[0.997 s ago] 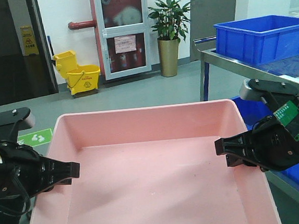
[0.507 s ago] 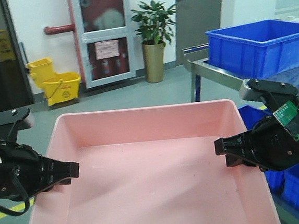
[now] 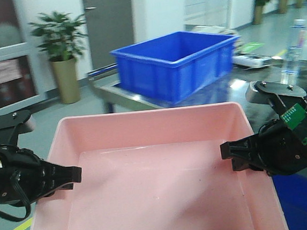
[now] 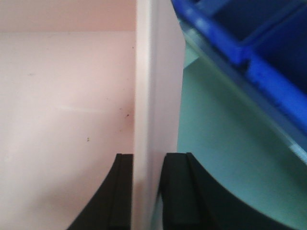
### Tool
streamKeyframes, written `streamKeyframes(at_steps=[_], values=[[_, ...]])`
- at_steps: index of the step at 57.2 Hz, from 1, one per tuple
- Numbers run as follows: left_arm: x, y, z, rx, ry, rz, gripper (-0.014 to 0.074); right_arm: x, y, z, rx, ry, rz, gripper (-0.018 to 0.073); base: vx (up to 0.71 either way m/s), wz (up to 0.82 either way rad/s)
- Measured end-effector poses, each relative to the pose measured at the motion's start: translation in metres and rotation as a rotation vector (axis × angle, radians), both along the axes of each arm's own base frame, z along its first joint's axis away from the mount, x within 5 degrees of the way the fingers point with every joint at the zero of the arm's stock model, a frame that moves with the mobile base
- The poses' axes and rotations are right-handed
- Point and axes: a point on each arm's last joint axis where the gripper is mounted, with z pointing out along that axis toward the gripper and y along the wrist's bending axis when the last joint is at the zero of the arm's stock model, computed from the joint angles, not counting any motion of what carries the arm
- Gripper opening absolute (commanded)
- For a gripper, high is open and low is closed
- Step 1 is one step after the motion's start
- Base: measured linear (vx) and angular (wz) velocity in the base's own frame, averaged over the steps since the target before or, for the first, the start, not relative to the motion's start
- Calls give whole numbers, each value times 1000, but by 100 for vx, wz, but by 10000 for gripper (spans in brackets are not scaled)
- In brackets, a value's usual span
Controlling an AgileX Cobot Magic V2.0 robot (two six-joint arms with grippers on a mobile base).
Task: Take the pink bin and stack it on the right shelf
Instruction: 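Hold the pink bin with both grippers while turning toward the metal shelf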
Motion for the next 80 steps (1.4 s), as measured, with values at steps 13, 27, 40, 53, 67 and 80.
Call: streamKeyframes(at_steps=[13, 27, 40, 53, 67, 80], values=[[0, 0, 0, 0, 0, 0, -1, 0, 0, 0, 0, 0, 0, -8, 40, -75], [0, 0, 0, 0, 0, 0, -1, 0, 0, 0, 0, 0, 0, -8, 37, -75], [0, 0, 0, 0, 1, 0, -1, 0, 0, 0, -1, 0, 0, -8, 34, -69], [0, 0, 0, 0, 1, 0, -1, 0, 0, 0, -1, 0, 0, -8, 32, -61], [0, 0, 0, -2, 1, 0, -1, 0, 0, 0, -2, 0, 0, -8, 28, -45], [0, 0, 0, -3, 0, 0, -1, 0, 0, 0, -2, 0, 0, -8, 19, -19]])
